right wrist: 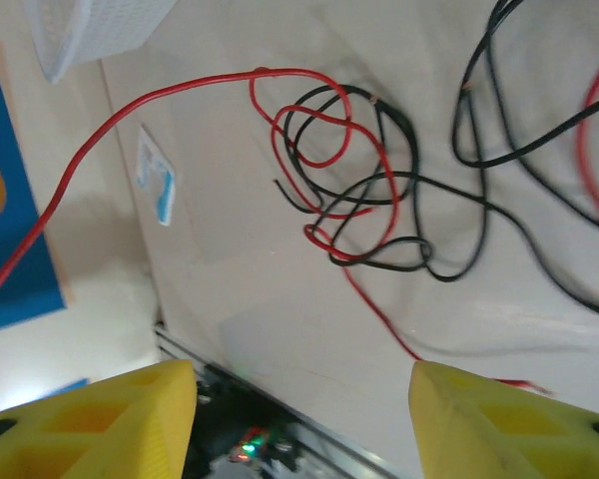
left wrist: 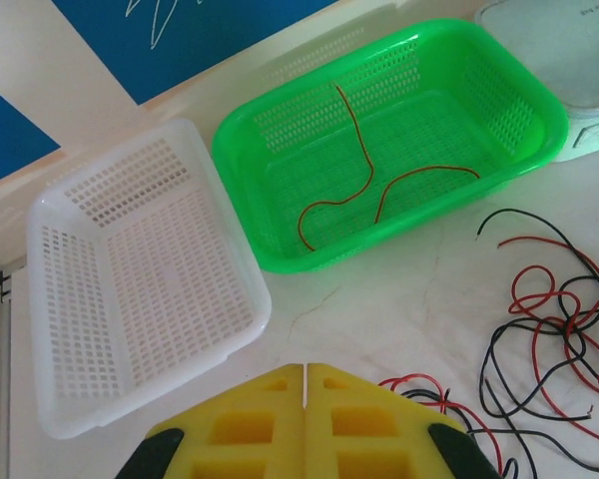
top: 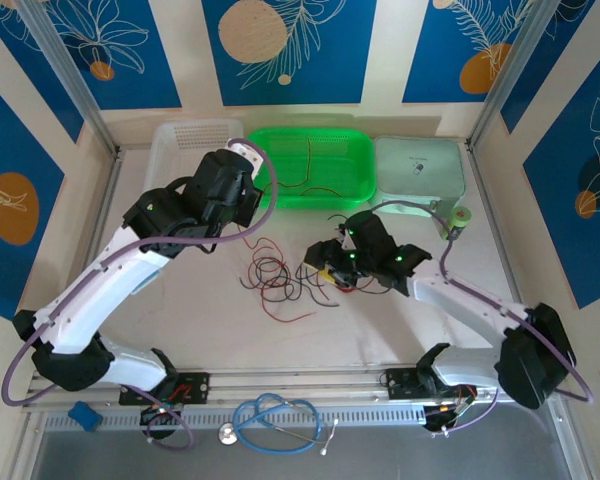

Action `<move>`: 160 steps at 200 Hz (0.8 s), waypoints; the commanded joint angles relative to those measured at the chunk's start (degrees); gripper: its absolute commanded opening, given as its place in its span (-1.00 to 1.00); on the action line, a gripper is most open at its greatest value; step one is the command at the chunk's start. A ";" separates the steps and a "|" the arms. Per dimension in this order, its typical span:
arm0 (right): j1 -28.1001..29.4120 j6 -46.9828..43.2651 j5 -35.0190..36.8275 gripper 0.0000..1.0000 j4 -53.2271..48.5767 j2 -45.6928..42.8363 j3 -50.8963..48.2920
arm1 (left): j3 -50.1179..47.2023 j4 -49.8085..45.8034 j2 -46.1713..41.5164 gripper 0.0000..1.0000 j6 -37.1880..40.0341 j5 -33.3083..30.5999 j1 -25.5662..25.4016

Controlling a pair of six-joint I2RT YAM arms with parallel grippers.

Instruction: Untangle the cables

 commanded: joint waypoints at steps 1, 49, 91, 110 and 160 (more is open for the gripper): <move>1.50 11.08 -2.34 0.26 15.33 3.28 -0.96 | 1.84 -0.67 -0.27 -1.00 1.94 -0.28 -0.93; 4.77 0.20 2.66 0.30 5.93 12.61 10.19 | 6.55 0.61 0.12 -1.00 3.94 0.85 -1.34; 6.18 -24.08 11.97 0.29 -4.26 18.06 18.71 | 12.01 -0.80 0.98 -1.00 4.94 1.66 -2.08; 5.97 -30.58 14.09 0.29 -3.03 19.39 18.58 | 13.20 -0.62 0.96 -1.00 5.12 1.69 -2.34; 5.16 -32.94 14.89 0.16 -1.14 26.84 23.25 | 15.87 0.18 0.44 -0.99 5.03 3.02 -3.32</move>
